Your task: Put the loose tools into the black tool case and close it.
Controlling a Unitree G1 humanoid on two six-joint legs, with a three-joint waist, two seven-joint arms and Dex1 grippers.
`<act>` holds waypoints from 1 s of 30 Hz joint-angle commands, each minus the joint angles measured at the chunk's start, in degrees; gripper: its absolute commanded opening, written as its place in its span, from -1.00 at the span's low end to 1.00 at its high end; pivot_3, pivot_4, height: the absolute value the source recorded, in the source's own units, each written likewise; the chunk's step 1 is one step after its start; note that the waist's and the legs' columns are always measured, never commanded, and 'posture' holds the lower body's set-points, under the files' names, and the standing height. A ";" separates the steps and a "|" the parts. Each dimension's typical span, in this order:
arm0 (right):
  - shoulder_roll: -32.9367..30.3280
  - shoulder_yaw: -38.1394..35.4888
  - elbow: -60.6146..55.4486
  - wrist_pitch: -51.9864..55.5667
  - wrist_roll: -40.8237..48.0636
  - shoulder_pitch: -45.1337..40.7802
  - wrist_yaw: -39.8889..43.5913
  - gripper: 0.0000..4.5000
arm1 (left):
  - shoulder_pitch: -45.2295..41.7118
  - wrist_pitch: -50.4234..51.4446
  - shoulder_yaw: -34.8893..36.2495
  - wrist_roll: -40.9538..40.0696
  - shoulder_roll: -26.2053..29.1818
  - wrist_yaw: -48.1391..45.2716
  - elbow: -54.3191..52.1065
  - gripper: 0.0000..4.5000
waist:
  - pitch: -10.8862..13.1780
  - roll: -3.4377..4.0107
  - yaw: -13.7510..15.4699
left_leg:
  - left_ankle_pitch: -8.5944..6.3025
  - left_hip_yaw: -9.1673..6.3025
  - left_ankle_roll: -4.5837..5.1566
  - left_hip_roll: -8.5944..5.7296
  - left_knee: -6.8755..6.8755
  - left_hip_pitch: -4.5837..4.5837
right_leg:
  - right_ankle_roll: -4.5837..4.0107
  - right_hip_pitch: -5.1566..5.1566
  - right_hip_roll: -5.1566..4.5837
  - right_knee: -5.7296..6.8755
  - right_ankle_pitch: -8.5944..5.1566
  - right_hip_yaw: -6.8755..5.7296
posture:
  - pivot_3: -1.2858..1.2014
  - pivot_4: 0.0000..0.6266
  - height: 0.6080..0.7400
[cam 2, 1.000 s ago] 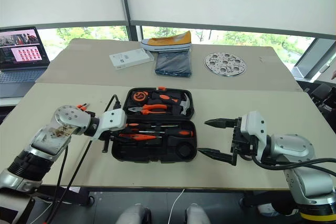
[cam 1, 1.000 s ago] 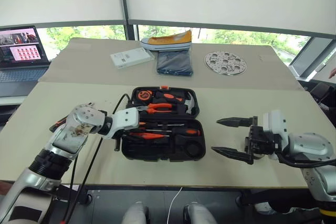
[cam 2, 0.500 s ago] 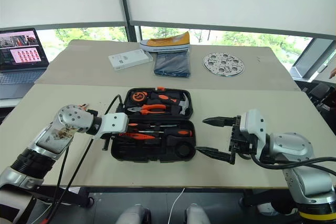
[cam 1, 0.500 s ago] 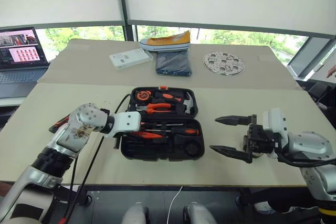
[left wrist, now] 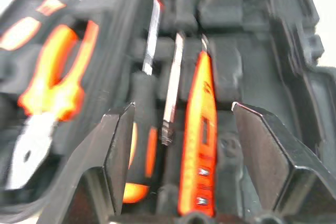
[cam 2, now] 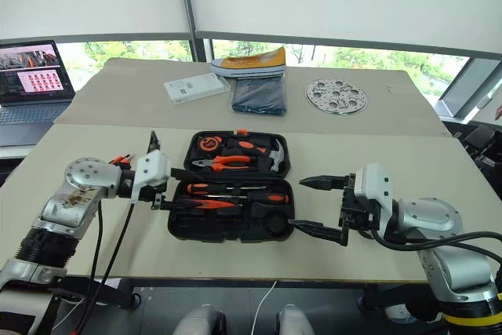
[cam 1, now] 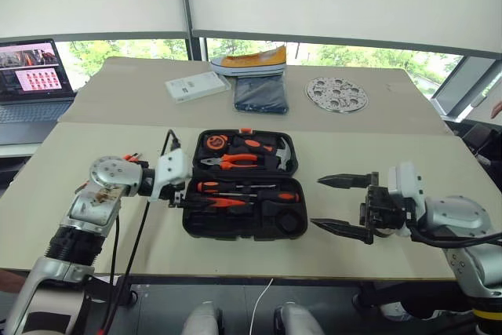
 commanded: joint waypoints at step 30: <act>2.81 0.18 0.49 -1.78 -1.42 -1.57 -1.07 1.00 | 9.48 -5.83 -4.01 8.01 -3.62 7.71 1.76 -0.97 | -0.47 0.69 -0.30 | 0.08 0.01 0.07 0.04 0.04 0.32 | 0.20 0.18 0.04 0.04 0.01 0.06 | 0.03 -0.52 1.00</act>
